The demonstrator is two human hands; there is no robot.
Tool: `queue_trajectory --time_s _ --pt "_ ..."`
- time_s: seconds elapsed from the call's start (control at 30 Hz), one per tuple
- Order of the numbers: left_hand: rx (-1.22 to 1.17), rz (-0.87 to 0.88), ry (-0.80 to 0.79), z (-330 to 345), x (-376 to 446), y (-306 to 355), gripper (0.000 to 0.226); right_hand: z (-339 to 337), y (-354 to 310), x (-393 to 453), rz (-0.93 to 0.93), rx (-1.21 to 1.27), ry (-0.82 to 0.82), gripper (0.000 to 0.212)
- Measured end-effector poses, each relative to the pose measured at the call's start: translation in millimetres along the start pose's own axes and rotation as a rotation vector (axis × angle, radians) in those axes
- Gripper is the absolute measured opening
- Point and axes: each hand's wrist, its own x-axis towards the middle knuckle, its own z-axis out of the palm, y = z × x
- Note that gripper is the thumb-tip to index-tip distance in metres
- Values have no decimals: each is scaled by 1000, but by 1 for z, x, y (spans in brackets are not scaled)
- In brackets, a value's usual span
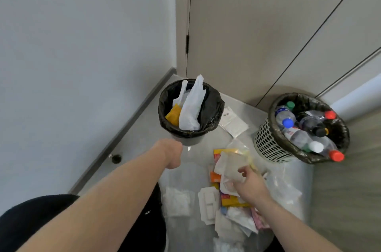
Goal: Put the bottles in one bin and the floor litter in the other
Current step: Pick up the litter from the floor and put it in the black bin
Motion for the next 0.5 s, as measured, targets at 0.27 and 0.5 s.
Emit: queue_trajectory --time_s 0.27,0.5 --pt "-147 -92 -218 150 40 46 57 60 110 5 247 18 -48 78" --pt "-173 -195 -346 246 83 26 74 101 152 20 341 271 -3 134"
